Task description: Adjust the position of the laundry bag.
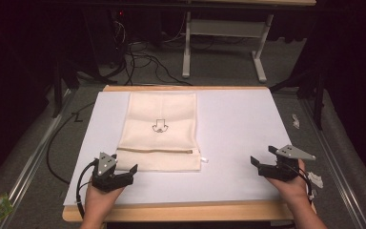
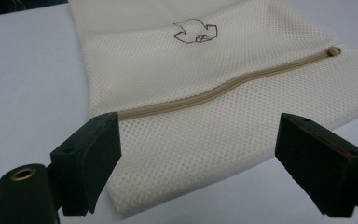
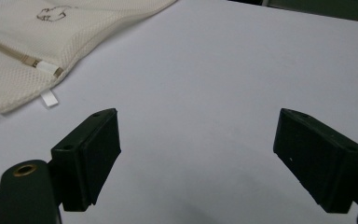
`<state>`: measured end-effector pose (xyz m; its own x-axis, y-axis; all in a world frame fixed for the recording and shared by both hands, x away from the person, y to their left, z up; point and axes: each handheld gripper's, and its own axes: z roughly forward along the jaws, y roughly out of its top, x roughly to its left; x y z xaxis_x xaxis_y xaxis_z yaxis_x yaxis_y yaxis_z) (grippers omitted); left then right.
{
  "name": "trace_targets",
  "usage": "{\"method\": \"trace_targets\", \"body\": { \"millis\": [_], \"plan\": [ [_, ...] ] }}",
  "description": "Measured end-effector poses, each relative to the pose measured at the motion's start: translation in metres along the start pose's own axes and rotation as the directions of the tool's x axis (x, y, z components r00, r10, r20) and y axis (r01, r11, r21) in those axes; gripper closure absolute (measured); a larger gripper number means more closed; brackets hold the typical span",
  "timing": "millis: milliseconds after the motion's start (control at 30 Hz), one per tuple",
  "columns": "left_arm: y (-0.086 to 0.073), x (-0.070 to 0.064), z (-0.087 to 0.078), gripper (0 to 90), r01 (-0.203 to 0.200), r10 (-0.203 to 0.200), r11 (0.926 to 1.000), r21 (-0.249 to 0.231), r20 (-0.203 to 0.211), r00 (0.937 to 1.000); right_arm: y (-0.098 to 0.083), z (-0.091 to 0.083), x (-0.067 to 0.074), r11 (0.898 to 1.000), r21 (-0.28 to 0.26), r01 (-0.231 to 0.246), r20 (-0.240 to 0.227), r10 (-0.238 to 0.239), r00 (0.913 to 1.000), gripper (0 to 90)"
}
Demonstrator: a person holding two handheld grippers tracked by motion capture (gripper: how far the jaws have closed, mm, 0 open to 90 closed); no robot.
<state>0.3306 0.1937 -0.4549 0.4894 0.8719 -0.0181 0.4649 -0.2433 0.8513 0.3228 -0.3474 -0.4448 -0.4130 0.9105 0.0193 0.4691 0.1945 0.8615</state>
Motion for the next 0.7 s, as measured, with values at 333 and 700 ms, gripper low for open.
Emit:
{"method": "trace_targets", "body": {
  "millis": [333, 700],
  "plan": [
    [0.004, 0.015, 0.001, 12.9, -0.006, 0.005, 0.9995, -0.031, -0.032, 0.9995, -0.002, -0.009, 0.001, 1.000, -0.017, 0.019, 0.025, -0.019, 0.9995, 13.3],
    [0.004, 0.023, 0.004, 13.4, 0.039, -0.039, 0.9980, -0.049, -0.010, 0.9992, 0.006, -0.003, 0.010, 0.999, -0.020, 0.047, 0.021, -0.046, 0.9987, 10.9]
  ]
}}
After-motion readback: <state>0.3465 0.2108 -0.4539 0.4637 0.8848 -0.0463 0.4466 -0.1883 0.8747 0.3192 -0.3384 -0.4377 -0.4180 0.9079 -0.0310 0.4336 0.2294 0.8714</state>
